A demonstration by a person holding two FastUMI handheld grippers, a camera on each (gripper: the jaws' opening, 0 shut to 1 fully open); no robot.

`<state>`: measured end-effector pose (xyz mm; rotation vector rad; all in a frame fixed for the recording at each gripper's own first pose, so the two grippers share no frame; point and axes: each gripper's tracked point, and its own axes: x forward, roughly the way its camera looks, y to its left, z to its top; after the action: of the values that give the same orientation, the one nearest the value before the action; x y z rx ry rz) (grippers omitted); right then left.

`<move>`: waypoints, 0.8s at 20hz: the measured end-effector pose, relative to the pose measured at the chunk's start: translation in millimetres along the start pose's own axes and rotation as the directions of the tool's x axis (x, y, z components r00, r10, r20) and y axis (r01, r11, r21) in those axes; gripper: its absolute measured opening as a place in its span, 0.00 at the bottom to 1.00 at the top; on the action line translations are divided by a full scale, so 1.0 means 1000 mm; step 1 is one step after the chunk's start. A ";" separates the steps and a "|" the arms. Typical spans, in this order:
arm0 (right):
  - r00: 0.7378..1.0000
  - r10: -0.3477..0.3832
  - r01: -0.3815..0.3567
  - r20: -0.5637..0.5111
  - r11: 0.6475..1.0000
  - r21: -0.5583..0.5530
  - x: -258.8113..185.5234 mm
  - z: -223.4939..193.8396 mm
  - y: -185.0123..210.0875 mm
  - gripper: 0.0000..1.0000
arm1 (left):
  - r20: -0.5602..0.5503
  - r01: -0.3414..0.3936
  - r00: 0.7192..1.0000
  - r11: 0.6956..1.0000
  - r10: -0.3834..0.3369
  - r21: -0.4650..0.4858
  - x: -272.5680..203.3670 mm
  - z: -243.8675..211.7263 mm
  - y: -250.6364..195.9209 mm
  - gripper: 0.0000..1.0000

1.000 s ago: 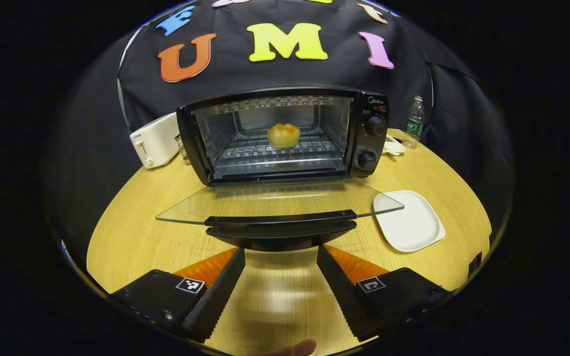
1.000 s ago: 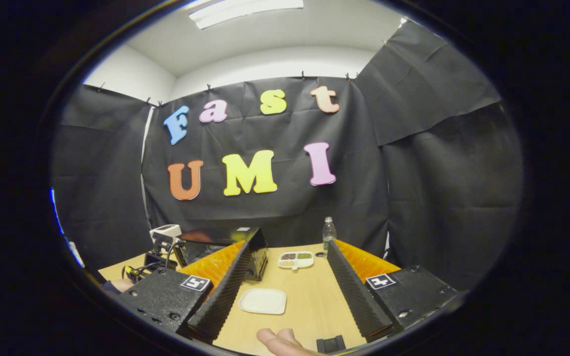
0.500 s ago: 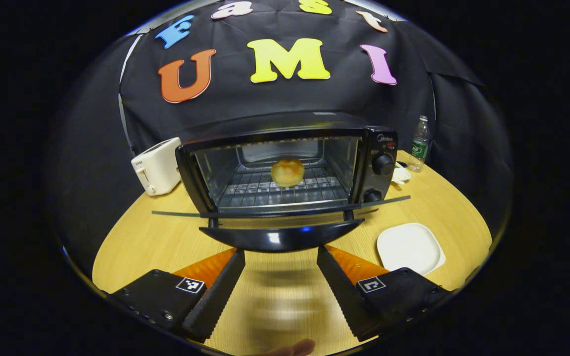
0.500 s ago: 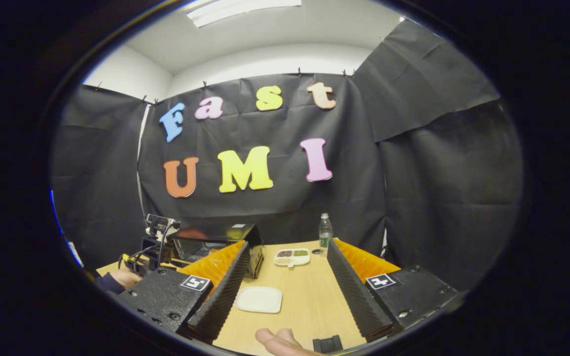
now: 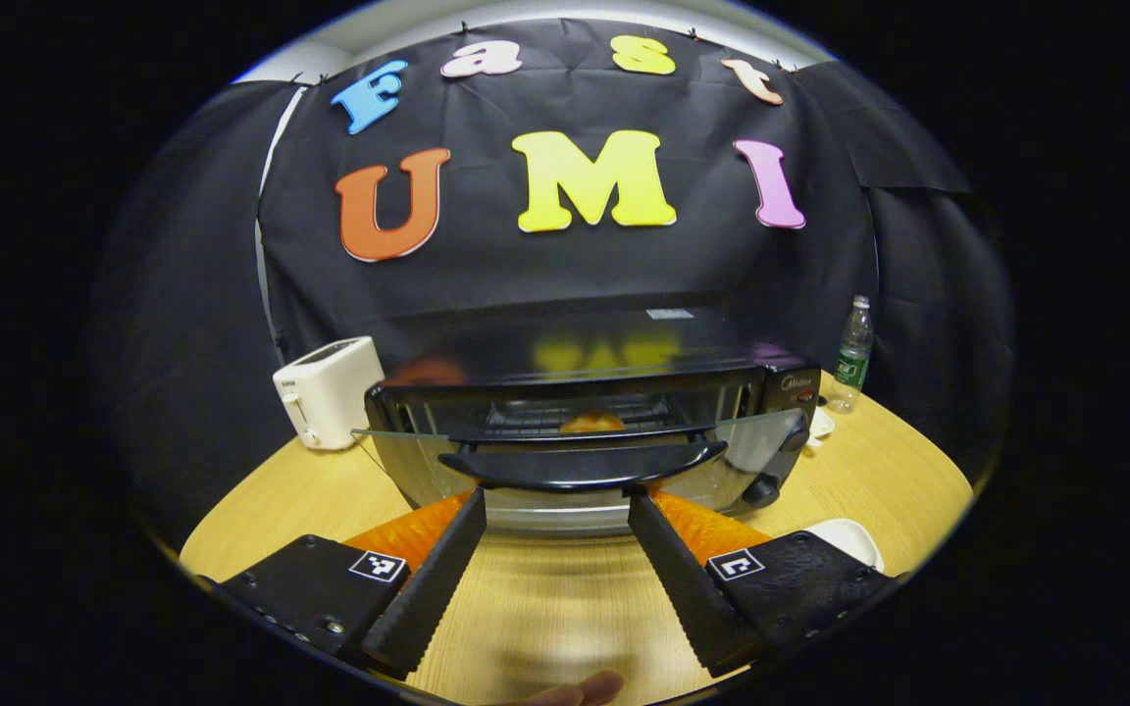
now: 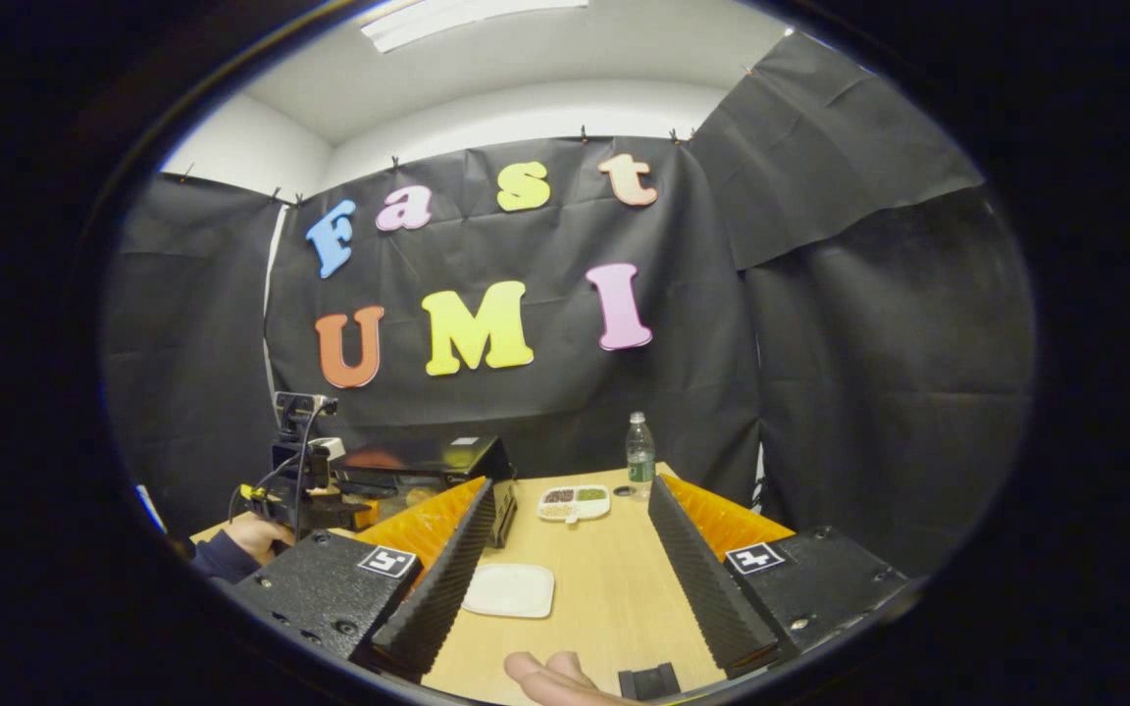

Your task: Open the electric oven with the left hand, put the food in, and close the electric oven.

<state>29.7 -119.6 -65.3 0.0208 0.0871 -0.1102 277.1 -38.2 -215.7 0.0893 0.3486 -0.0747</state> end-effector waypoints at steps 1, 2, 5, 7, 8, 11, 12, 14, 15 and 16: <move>1.000 -0.002 0.002 -0.002 1.000 -0.003 0.000 0.000 -0.001 0.96 | 0.020 0.004 1.000 1.000 -0.004 -0.005 -0.004 0.005 -0.001 0.96; 1.000 -0.006 0.006 -0.002 1.000 -0.005 0.001 0.000 -0.002 0.96 | 0.041 0.013 0.999 1.000 -0.012 -0.010 -0.009 0.010 -0.003 0.96; 1.000 -0.014 0.014 0.003 1.000 -0.005 -0.002 0.003 -0.002 0.96 | 0.099 0.000 0.995 1.000 -0.001 0.008 -0.030 0.030 0.001 0.96; 1.000 -0.010 0.010 0.008 1.000 -0.008 -0.005 0.005 0.002 0.96 | 0.132 -0.010 0.991 1.000 0.007 0.022 -0.047 0.043 0.003 0.96; 1.000 -0.005 0.005 0.011 1.000 -0.010 -0.007 0.005 0.006 0.96 | 0.149 -0.009 0.989 1.000 0.006 0.019 -0.057 0.050 0.005 0.95; 1.000 0.004 -0.004 0.025 1.000 -0.023 -0.012 0.013 0.015 0.96 | 0.196 0.010 0.981 1.000 -0.007 -0.019 -0.086 0.075 0.006 0.95; 1.000 0.007 -0.006 0.029 1.000 -0.028 -0.015 0.016 0.018 0.96 | 0.208 0.011 0.978 0.999 -0.003 -0.040 -0.098 0.082 0.010 0.95; 0.999 0.011 -0.010 0.037 0.999 -0.035 -0.019 0.020 0.024 0.95 | 0.232 0.014 0.973 0.997 0.004 -0.074 -0.124 0.097 0.015 0.95; 0.999 0.015 -0.014 0.039 0.999 -0.040 -0.022 0.023 0.028 0.95 | 0.251 0.011 0.968 0.996 0.011 -0.086 -0.136 0.106 0.019 0.95; 0.999 0.018 -0.016 0.045 0.999 -0.042 -0.025 0.026 0.032 0.95 | 0.269 0.006 0.963 0.995 0.020 -0.095 -0.147 0.114 0.023 0.95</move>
<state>10.5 -86.0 -36.4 -0.0223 0.0444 -0.0915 180.4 -18.0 -56.7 -0.0141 0.0792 -0.0624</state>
